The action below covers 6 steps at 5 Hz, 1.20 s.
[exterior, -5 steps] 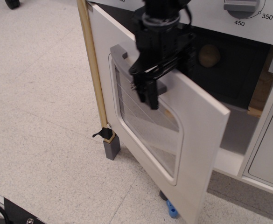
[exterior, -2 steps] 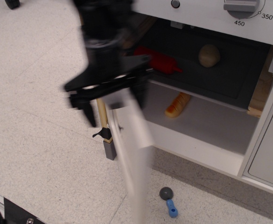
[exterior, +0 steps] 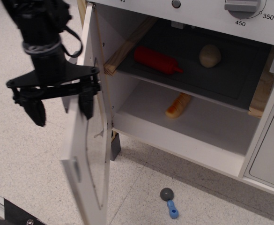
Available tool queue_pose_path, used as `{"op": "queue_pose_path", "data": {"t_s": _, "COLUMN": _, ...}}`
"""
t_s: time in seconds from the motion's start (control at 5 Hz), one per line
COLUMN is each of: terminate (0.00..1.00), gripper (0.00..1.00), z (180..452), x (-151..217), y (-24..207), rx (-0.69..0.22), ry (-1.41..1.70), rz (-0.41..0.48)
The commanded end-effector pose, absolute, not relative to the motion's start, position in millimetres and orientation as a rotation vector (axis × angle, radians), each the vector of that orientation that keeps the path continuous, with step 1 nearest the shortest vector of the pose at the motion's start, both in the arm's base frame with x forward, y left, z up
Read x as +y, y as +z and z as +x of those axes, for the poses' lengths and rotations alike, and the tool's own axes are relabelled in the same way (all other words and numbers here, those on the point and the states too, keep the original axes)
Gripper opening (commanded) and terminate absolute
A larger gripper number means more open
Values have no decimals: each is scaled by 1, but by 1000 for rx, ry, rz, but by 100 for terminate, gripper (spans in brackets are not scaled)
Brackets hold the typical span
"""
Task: Open oven
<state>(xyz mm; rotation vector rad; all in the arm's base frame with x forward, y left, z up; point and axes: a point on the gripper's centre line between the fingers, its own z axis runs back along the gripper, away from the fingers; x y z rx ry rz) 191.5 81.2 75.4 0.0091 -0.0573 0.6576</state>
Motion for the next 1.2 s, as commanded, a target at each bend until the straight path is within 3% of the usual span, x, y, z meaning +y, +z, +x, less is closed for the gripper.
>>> {"op": "queue_pose_path", "data": {"t_s": 0.0, "terminate": 0, "gripper": 100, "z": 213, "x": 149, "y": 97, "rx": -54, "ry": 400, "rz": 37}}
{"op": "queue_pose_path", "data": {"t_s": 0.2, "terminate": 0, "gripper": 100, "z": 215, "x": 168, "y": 93, "rx": -37, "ry": 361, "rz": 87}}
{"op": "queue_pose_path", "data": {"t_s": 0.4, "terminate": 0, "gripper": 100, "z": 217, "x": 167, "y": 98, "rx": -36, "ry": 306, "rz": 76}}
{"op": "queue_pose_path", "data": {"t_s": 0.8, "terminate": 0, "gripper": 100, "z": 222, "x": 132, "y": 138, "rx": -63, "ry": 354, "rz": 7}}
{"op": "queue_pose_path", "data": {"t_s": 1.0, "terminate": 0, "gripper": 100, "z": 226, "x": 110, "y": 145, "rx": -88, "ry": 366, "rz": -8}}
